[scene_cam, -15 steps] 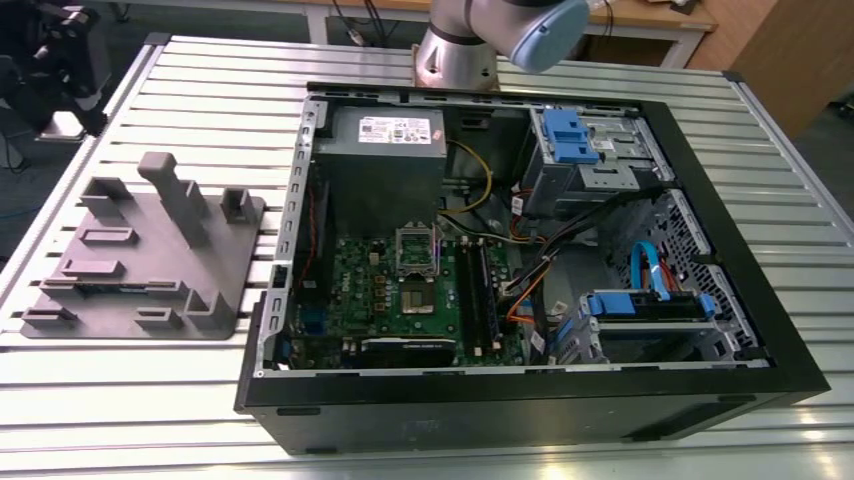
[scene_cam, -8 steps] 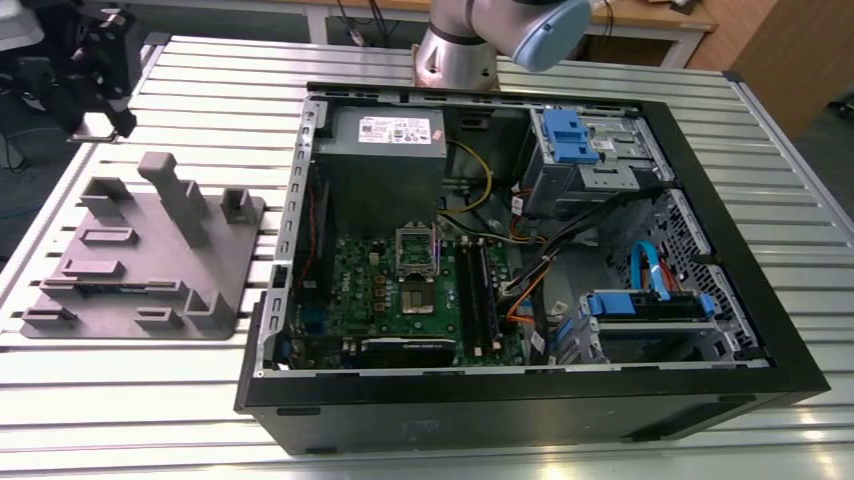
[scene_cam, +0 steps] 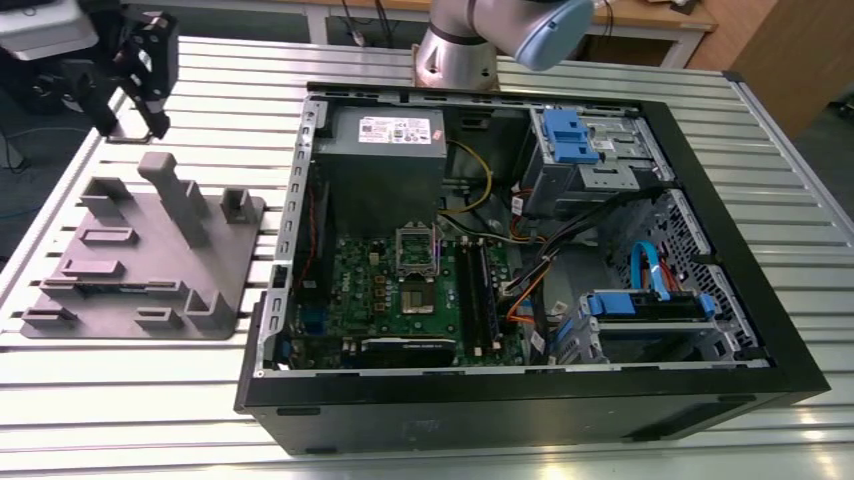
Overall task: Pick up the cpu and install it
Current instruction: 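Pick up the cpu and move it towards the insertion slot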
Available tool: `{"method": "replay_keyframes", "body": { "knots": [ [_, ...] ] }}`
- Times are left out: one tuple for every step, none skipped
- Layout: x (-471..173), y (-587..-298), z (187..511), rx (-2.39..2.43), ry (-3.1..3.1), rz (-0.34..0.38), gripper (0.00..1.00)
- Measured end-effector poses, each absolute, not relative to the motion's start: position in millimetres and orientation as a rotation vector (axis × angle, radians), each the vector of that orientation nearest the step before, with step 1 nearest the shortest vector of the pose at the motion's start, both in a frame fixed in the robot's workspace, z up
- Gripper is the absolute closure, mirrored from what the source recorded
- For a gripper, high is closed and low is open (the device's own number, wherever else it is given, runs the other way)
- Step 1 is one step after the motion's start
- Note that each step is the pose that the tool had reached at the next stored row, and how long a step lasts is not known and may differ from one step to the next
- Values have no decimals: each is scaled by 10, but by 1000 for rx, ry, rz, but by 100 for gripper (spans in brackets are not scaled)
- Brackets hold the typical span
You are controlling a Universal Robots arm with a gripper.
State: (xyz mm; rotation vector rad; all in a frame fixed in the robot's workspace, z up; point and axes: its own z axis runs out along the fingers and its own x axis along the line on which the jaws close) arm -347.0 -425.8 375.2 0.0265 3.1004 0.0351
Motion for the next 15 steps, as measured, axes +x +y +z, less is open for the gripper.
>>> {"method": "replay_keyframes", "body": {
  "knots": [
    [-3431, -4258, 3753, 27, 3101, 35, 53],
    [-3390, -4258, 3753, 27, 3101, 35, 53],
    [-3350, -4258, 3752, 27, 3100, 35, 53],
    [-3314, -4258, 3751, 26, 3100, 35, 53],
    [-3281, -4258, 3750, 27, 3100, 35, 53],
    [-3244, -4258, 3749, 26, 3101, 35, 53],
    [-3210, -4258, 3749, 26, 3101, 35, 53],
    [-3176, -4258, 3748, 26, 3101, 35, 53],
    [-3141, -4258, 3746, 26, 3101, 35, 53],
    [-3107, -4258, 3744, 27, 3100, 35, 53],
    [-3072, -4258, 3743, 27, 3101, 35, 53],
    [-3038, -4258, 3742, 27, 3101, 35, 53],
    [-3008, -4258, 3740, 26, 3101, 35, 53],
    [-2976, -4258, 3739, 26, 3101, 35, 53],
    [-2941, -4258, 3737, 26, 3101, 35, 53]
  ]
}}
